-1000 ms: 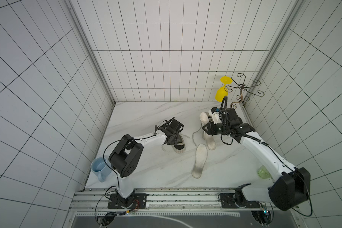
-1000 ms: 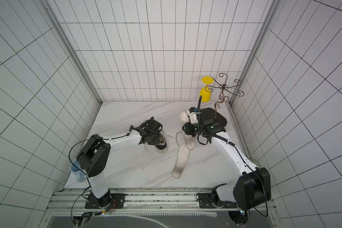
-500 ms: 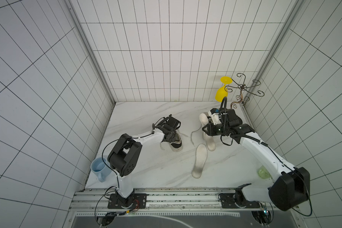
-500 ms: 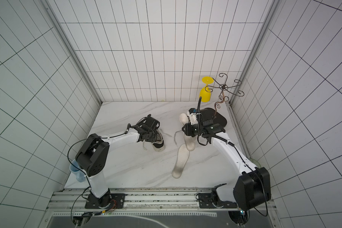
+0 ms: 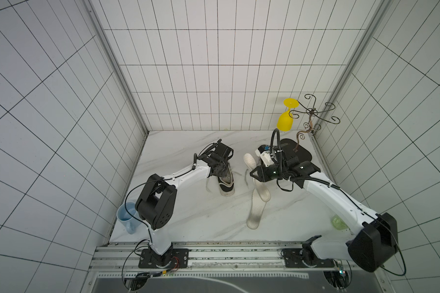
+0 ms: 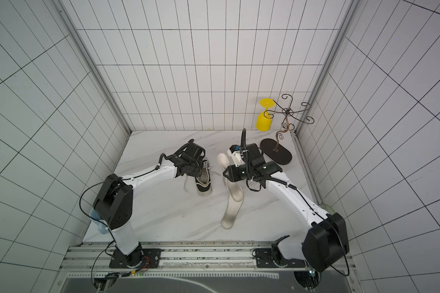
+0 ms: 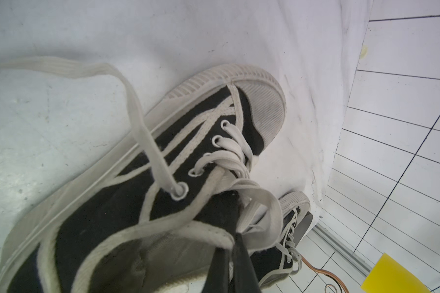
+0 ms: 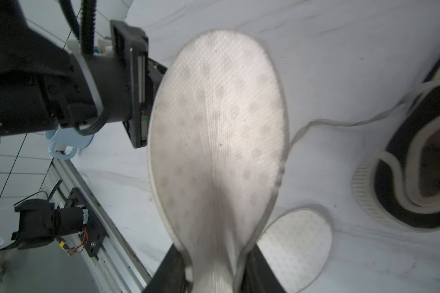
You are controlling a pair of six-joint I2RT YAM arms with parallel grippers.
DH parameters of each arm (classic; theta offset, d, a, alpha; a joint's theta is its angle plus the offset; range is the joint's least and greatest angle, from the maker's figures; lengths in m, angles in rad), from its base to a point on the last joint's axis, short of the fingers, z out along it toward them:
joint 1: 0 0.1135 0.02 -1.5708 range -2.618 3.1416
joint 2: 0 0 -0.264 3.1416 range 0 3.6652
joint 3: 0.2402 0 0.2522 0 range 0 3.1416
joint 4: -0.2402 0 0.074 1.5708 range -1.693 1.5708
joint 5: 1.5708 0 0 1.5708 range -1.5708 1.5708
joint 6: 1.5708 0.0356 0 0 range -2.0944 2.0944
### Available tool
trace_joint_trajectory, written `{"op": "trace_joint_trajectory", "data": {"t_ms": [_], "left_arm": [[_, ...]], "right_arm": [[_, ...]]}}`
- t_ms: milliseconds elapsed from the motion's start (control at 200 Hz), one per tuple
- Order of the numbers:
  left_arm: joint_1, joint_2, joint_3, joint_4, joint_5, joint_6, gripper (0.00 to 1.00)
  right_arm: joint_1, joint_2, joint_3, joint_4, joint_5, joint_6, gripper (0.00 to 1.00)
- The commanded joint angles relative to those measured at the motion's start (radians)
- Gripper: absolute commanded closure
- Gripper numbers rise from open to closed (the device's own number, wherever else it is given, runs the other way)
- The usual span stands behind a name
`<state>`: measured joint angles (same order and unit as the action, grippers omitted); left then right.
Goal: Insert the insole into the shoe
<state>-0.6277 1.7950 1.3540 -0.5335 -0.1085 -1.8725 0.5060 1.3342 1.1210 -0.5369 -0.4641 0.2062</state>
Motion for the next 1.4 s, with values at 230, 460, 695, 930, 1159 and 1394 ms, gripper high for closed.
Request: {"op": "trace_joint_trajectory", "data": {"t_ms": [230, 460, 695, 930, 1159, 1394], "left_arm": [[-0.018, -0.062, -0.003, 0.050, 0.035, -0.034, 1.00], [-0.012, -0.066, -0.015, 0.076, 0.059, -0.040, 1.00], [-0.013, -0.089, -0.030, 0.089, 0.073, -0.034, 1.00], [-0.026, -0.112, -0.051, 0.100, 0.077, -0.040, 1.00], [-0.031, -0.127, -0.057, 0.089, 0.073, -0.038, 1.00], [-0.050, -0.131, -0.027, 0.044, 0.065, -0.035, 1.00]], "right_arm": [[0.042, 0.107, -0.073, -0.023, -0.315, 0.172, 0.66], [0.068, 0.172, -0.081, -0.004, -0.346, 0.266, 0.67], [0.078, 0.278, -0.031, 0.049, -0.365, 0.377, 0.67], [0.078, 0.376, 0.068, 0.062, -0.328, 0.409, 0.67], [0.067, 0.401, 0.147, 0.066, -0.300, 0.449, 0.68], [0.053, 0.452, 0.250, 0.010, -0.311, 0.463, 0.68]]}}
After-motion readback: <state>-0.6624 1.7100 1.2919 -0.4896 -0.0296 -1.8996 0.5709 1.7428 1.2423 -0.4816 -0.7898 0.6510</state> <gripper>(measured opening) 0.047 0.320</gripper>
